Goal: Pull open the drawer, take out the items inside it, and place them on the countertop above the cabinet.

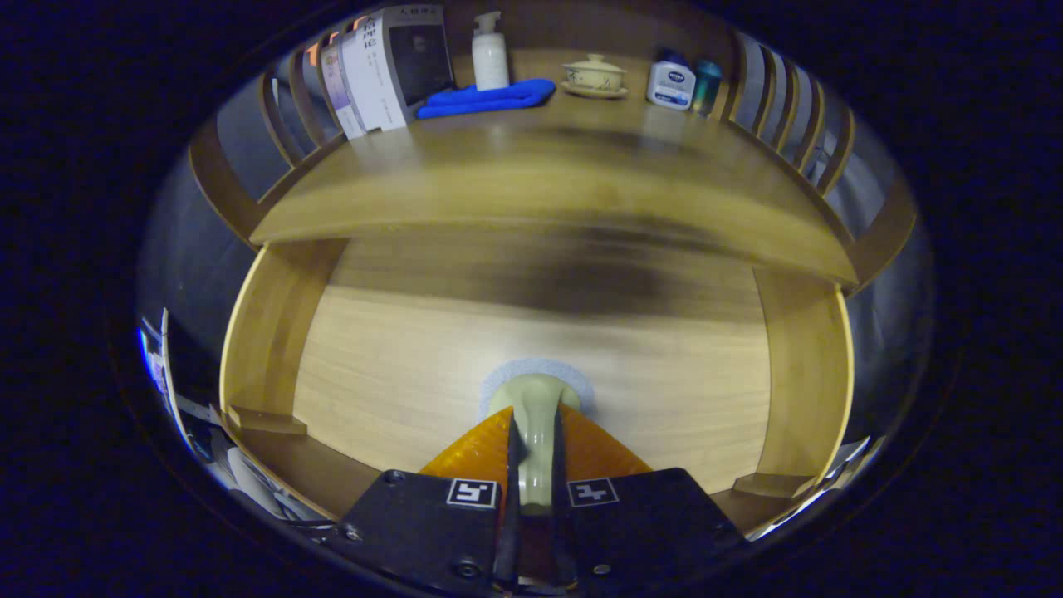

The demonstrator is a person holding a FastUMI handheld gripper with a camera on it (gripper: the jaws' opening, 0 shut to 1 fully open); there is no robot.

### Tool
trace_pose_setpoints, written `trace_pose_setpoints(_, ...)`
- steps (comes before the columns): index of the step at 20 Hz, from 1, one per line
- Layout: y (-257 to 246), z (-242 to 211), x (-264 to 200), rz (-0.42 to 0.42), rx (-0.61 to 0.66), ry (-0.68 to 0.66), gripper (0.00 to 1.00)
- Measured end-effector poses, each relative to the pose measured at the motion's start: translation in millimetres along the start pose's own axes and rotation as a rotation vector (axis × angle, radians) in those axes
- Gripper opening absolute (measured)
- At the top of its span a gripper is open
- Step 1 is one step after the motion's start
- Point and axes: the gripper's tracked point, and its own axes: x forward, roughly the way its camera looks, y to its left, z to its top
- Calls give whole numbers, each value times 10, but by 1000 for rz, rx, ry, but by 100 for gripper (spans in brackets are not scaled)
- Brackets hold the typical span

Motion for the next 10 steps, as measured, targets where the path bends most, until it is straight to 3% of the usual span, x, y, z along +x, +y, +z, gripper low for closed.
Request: trace_pose_setpoints(10, -115, 620, -754, -5, -25, -160, 18)
